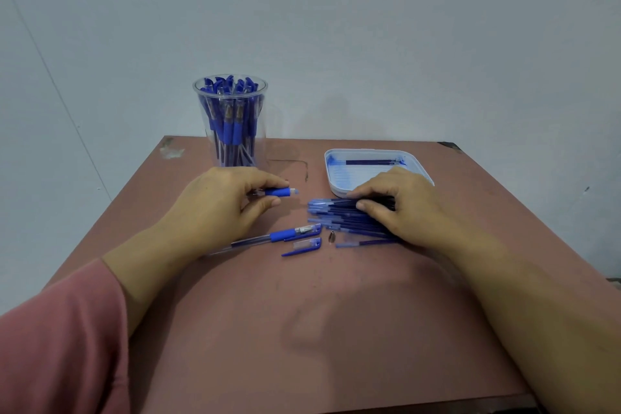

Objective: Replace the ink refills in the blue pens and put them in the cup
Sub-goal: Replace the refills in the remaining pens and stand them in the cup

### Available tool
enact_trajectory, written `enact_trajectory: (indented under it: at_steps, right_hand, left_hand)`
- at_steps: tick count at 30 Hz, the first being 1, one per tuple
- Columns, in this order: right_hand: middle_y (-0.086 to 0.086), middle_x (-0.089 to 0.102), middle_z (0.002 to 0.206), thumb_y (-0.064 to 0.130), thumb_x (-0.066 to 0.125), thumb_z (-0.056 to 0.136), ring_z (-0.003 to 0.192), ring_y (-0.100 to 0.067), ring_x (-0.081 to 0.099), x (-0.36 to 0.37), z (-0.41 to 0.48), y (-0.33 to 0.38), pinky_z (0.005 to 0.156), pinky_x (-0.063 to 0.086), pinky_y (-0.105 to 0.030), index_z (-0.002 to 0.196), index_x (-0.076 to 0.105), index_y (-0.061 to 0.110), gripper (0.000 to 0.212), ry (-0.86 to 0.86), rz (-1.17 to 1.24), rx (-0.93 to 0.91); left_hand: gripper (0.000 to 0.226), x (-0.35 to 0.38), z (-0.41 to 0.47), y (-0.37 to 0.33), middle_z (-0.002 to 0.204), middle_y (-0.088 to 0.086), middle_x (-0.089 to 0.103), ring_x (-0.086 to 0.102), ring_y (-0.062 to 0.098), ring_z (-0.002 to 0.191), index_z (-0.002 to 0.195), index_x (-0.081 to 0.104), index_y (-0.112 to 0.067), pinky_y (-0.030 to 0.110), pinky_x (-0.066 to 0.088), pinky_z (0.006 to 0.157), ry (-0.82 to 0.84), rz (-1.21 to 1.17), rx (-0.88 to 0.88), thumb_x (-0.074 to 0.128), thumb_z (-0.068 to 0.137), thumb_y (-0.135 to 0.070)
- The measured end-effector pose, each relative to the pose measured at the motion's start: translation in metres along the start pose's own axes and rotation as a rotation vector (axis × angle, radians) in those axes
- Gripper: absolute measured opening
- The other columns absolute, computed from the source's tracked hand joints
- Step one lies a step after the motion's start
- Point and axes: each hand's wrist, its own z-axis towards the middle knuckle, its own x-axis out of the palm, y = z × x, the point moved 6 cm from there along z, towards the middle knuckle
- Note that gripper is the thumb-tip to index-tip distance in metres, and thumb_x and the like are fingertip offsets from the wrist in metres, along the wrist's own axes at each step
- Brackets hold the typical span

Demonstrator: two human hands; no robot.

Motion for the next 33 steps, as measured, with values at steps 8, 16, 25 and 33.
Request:
enact_trajectory:
  at_steps: [8,16,25,33]
  right_hand:
    - [0.02,0.069,0.095,0.036,0.058,0.083,0.092,-0.014,0.059,0.007,0.005,0.006,0.087,0.045,-0.042,0.105,0.071,0.034,0.026,0.084,-0.138,-0.084]
    - [0.029,0.057,0.094,0.029,0.066,0.089,0.097,-0.003,0.046,-0.018,0.028,-0.009,0.095,0.041,-0.036,0.104,0.07,0.033,0.016,-0.014,-0.131,-0.004]
    - [0.002,0.062,0.124,0.023,0.063,0.091,0.099,-0.009,0.052,0.0,0.066,-0.054,0.086,0.038,-0.024,0.12,0.066,0.028,0.029,0.291,-0.159,0.255]
    - [0.001,0.062,0.109,0.026,0.063,0.091,0.089,-0.011,0.051,0.006,0.073,-0.057,0.08,0.038,-0.025,0.114,0.069,0.022,0.024,0.265,-0.239,0.222]
  left_hand:
    - [0.026,0.001,0.0,-0.002,0.095,-0.032,0.06,0.059,-0.003,0.081,0.112,0.069,-0.034,0.019,0.048,0.071,0.008,-0.003,0.002,0.069,0.087,-0.027]
    - [0.026,0.0,0.0,-0.003,0.098,-0.026,0.065,0.058,-0.004,0.082,0.113,0.069,-0.034,0.019,0.047,0.073,0.004,-0.01,0.009,0.068,0.087,-0.027]
    - [0.027,0.001,0.001,0.0,0.092,-0.034,0.057,0.053,-0.01,0.076,0.113,0.069,-0.034,0.015,0.042,0.07,0.014,0.002,-0.001,0.069,0.087,-0.026]
    - [0.028,0.002,0.002,-0.001,0.098,-0.028,0.063,0.056,-0.008,0.081,0.113,0.069,-0.033,0.019,0.049,0.074,0.022,0.006,0.015,0.07,0.086,-0.026]
